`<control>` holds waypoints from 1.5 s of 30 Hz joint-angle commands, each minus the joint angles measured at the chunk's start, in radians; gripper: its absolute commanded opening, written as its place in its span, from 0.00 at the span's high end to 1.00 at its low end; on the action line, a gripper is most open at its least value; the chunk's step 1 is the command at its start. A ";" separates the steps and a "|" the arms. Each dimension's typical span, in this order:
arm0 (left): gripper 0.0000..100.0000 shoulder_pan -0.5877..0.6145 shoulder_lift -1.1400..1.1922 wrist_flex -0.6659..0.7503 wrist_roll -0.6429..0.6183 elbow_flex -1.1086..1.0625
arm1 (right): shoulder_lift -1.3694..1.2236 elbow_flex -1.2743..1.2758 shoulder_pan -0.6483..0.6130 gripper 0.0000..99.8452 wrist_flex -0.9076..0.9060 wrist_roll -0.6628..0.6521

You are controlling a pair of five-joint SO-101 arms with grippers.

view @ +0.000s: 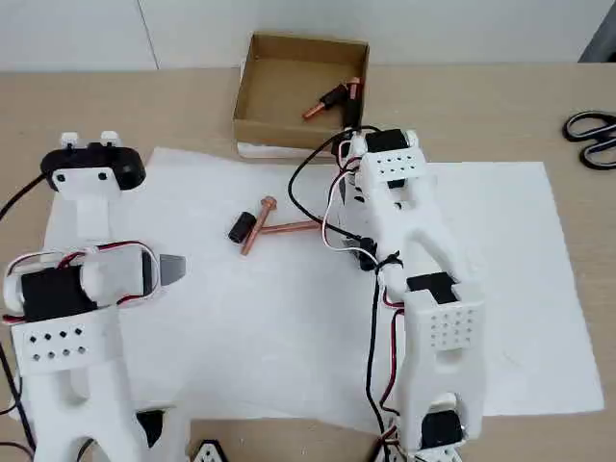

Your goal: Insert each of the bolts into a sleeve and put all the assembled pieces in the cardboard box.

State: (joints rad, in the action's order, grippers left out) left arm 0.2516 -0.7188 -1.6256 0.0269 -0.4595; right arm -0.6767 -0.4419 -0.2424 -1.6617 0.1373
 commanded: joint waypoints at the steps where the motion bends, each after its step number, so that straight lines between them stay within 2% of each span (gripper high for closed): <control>1: 0.73 -0.006 -0.015 0.021 -0.005 0.048 | -0.039 0.012 -0.012 0.93 -0.007 -0.008; 5: 0.73 -0.006 -0.015 0.017 -0.005 0.048 | -0.041 0.012 -0.012 0.81 -0.008 -0.005; 10: 0.73 -0.006 -0.015 0.017 -0.005 0.048 | -0.044 0.012 -0.008 0.80 -0.008 -0.006; 18: 0.73 -0.006 -0.015 0.017 -0.005 0.048 | -0.045 0.012 -0.005 0.92 0.002 -0.009; 31: 0.73 -0.006 -0.017 0.015 -0.005 0.048 | -0.012 0.008 0.008 1.00 -0.013 -0.017; 38: 0.73 -0.015 -0.005 0.015 -0.005 0.048 | 0.216 0.012 0.031 1.00 -0.028 -0.068; 45: 0.73 -0.155 0.252 -0.014 -0.006 0.171 | 0.506 0.015 0.096 1.00 -0.031 -0.087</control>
State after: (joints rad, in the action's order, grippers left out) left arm 0.1442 -0.5577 -1.6349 0.0269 -0.3890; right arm -0.3299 -0.4219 -0.1765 -1.6801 0.0683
